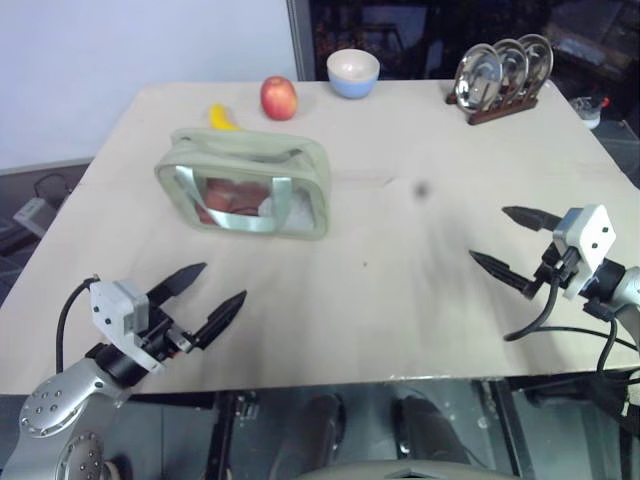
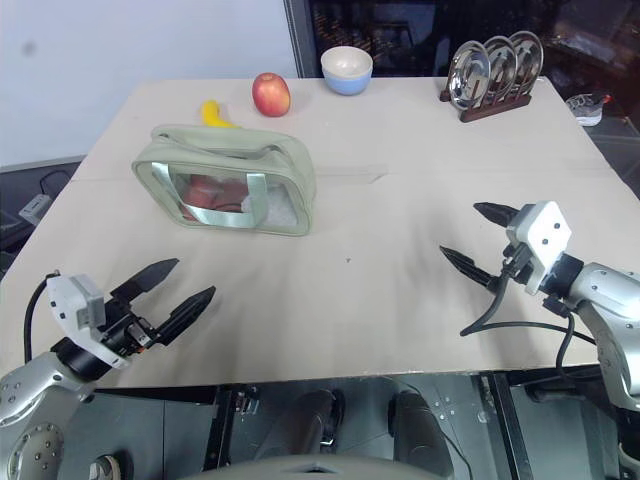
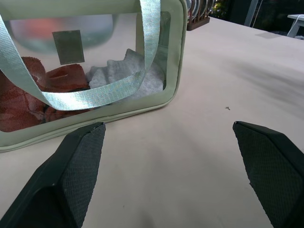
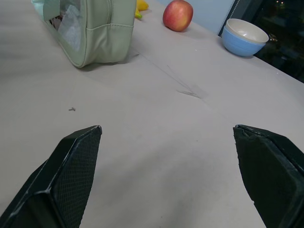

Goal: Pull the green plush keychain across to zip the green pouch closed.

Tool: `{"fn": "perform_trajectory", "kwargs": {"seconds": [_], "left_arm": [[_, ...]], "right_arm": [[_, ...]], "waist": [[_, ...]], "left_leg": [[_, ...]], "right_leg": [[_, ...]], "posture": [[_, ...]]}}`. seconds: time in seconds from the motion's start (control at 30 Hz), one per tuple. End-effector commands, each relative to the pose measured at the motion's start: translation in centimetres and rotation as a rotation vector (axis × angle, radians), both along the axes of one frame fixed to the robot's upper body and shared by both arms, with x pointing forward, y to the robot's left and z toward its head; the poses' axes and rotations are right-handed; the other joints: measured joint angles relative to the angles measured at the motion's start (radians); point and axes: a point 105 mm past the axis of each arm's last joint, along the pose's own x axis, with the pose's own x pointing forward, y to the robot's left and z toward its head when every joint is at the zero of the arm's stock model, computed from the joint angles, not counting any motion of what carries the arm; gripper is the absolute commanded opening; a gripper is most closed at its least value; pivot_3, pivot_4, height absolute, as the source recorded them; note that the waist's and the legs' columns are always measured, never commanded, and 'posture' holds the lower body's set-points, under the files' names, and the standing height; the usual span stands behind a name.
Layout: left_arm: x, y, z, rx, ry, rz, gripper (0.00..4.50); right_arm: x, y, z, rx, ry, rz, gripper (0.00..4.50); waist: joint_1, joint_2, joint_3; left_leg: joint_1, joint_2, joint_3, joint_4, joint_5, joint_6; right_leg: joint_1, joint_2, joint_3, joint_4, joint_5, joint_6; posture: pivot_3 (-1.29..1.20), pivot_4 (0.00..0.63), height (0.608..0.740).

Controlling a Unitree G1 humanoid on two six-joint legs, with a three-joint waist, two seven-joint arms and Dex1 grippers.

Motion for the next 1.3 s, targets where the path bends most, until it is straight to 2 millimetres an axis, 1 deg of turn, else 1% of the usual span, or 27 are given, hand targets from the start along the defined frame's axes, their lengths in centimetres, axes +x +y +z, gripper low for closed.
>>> {"fn": "perform_trajectory", "kwargs": {"seconds": [0.03,0.1,0.17,0.2,0.27,0.37,0.4,0.5,0.57,0.6,0.67,0.73,0.83,0.9,1.0,1.1,1.13,1.2,1.27,1.3], "left_arm": [[0.1,0.0,1.1,0.003,-0.041,0.011,4.46],[0.5,-0.2,0.9,-0.019,-0.035,0.027,4.46],[0.7,-0.2,0.9,-0.025,-0.037,0.038,4.46],[0.7,-0.3,1.0,-0.026,-0.041,0.041,4.46],[0.9,-0.3,1.2,-0.036,-0.055,0.05,4.46],[1.5,-0.2,1.6,-0.059,-0.085,0.093,4.46],[1.6,-0.2,1.7,-0.063,-0.091,0.102,4.46],[2.0,-0.3,1.8,-0.062,-0.102,0.099,4.46],[2.2,-0.4,1.7,-0.06,-0.104,0.101,4.46],[2.3,-0.4,1.7,-0.06,-0.104,0.101,4.46],[2.3,-0.4,1.8,-0.058,-0.11,0.104,4.46],[2.3,-0.2,2.0,-0.049,-0.121,0.119,4.46],[2.1,0.2,2.2,-0.038,-0.133,0.142,4.46],[2.0,0.4,2.2,-0.033,-0.134,0.155,4.46],[1.3,0.4,2.6,-0.032,-0.168,0.155,4.5],[0.6,0.7,3.1,-0.046,-0.192,0.145,4.5],[0.5,0.8,3.1,-0.045,-0.192,0.146,4.5],[0.4,0.9,3.1,-0.039,-0.194,0.15,4.5],[0.4,0.9,3.2,-0.038,-0.197,0.151,4.5],[0.4,0.8,3.2,-0.038,-0.198,0.152,4.5]], "right_arm": [[0.1,0.7,1.9,-0.02,-0.082,0.007,4.5],[0.5,2.9,2.1,-0.077,-0.106,0.044,4.5],[0.6,4.5,2.1,-0.11,-0.117,0.076,4.5],[0.7,5.0,2.2,-0.114,-0.12,0.084,4.5],[0.7,6.7,2.7,-0.083,-0.123,0.137,4.5],[1.1,10.6,3.6,-0.062,-0.155,0.247,4.5],[1.2,11.4,3.8,-0.064,-0.168,0.265,4.5],[3.5,15.6,5.1,-0.03,-0.174,0.283,4.5],[4.5,18.8,6.0,-0.049,-0.225,0.314,4.5],[4.8,19.7,6.2,-0.06,-0.244,0.323,4.5],[5.6,22.1,6.6,-0.102,-0.298,0.334,4.5],[6.4,24.5,6.7,-0.185,-0.388,0.347,4.5],[7.4,26.4,6.6,-0.275,-0.474,0.354,4.5],[7.8,27.0,6.4,-0.3,-0.495,0.355,4.5],[8.2,27.8,6.1,-0.339,-0.535,0.367,3.75],[8.4,27.9,6.1,-0.344,-0.55,0.375,2.27],[8.5,27.9,6.1,-0.35,-0.555,0.377,1.91],[8.6,27.8,5.7,-0.379,-0.567,0.386,0.71],[8.7,27.6,5.4,-0.396,-0.574,0.393,0.03],[8.8,27.5,5.4,-0.399,-0.575,0.395,0.03]], "waist": [[0.0,0.0,0.0],[0.0,0.0,0.0],[-0.003,0.001,0.0],[-0.003,0.0,0.0],[0.0,0.0,0.0],[-0.001,0.0,0.0],[-0.001,0.001,0.0],[-0.009,0.0,0.0],[-0.016,0.0,0.0],[-0.016,0.0,0.0],[-0.016,0.0,0.0],[-0.017,0.0,0.0],[-0.019,0.0,0.0],[-0.018,0.0,0.0],[-0.02,0.0,0.0],[-0.022,0.001,0.0],[-0.022,0.001,0.001],[-0.023,0.001,0.001],[-0.024,0.001,0.001],[-0.024,0.001,0.001]], "left_leg": [[0.0,0.0,0.0,0.0,0.0,0.0],[0.0,0.0,0.0,0.0,0.0,0.0],[0.001,0.001,0.001,0.0,0.0,0.0],[0.001,0.002,0.002,0.0,0.0,0.0],[0.0,0.002,0.0,0.0,0.0,0.0],[0.0,0.002,0.001,0.0,0.0,0.0],[0.0,0.002,0.001,0.0,0.0,0.0],[0.001,0.002,0.0,0.0,0.0,-0.001],[0.001,0.002,0.001,0.0,0.001,-0.001],[0.001,0.002,0.0,0.0,0.001,-0.001],[0.001,0.002,0.0,-0.001,0.002,-0.003],[0.001,0.002,0.0,-0.001,0.003,-0.005],[0.0,0.001,0.0,-0.002,0.003,-0.006],[0.0,0.001,-0.001,-0.002,0.003,-0.006],[0.001,0.001,-0.001,-0.002,0.003,-0.007],[0.001,0.001,-0.001,-0.003,0.003,-0.007],[0.001,0.001,-0.001,-0.003,0.003,-0.007],[0.001,0.001,-0.001,-0.003,0.003,-0.007],[0.001,0.001,-0.001,-0.003,0.004,-0.008],[0.001,0.001,-0.001,-0.003,0.004,-0.008]], "right_leg": [[0.0,0.0,0.0,0.0,0.0,0.0],[0.0,0.0,0.0,0.0,0.0,0.0],[0.0,0.0,0.0,0.001,0.0,0.0],[0.0,0.0,-0.002,0.001,0.0,0.0],[0.0,0.0,-0.004,0.0,0.0,0.0],[-0.001,-0.001,-0.006,0.0,0.0,0.0],[-0.001,0.0,-0.007,0.0,0.0,0.0],[-0.001,0.0,-0.008,0.001,0.001,-0.001],[-0.001,0.0,-0.009,0.001,0.002,-0.002],[-0.002,0.0,-0.009,0.001,0.002,-0.003],[-0.003,0.0,-0.009,0.001,0.003,-0.003],[-0.004,0.0,-0.01,0.001,0.003,-0.004],[-0.004,0.0,-0.01,0.002,0.003,-0.004],[-0.004,0.0,-0.01,0.002,0.003,-0.004],[-0.004,0.001,-0.01,0.002,0.003,-0.004],[-0.005,0.001,-0.01,0.002,0.003,-0.004],[-0.005,0.001,-0.01,0.002,0.003,-0.004],[-0.005,0.001,-0.01,0.002,0.003,-0.004],[-0.005,0.001,-0.01,0.003,0.003,-0.004],[-0.005,0.001,-0.01,0.003,0.003,-0.004]], "posture": [[0.0,0.15,0.74],[0.0,0.15,0.74],[0.0,0.15,0.74],[0.0,0.15,0.74],[0.0,0.15,0.74],[0.0,0.15,0.74],[0.0,0.15,0.74],[0.0,0.15,0.74],[0.0,0.15,0.74],[0.0,0.15,0.74],[0.0,0.15,0.74],[0.0,0.15,0.74],[0.0,0.15,0.74],[0.0,0.15,0.74],[0.0,0.15,0.74],[0.0,0.15,0.74],[0.0,0.15,0.74],[0.0,0.15,0.74],[0.0,0.15,0.74],[0.0,0.15,0.74]]}}
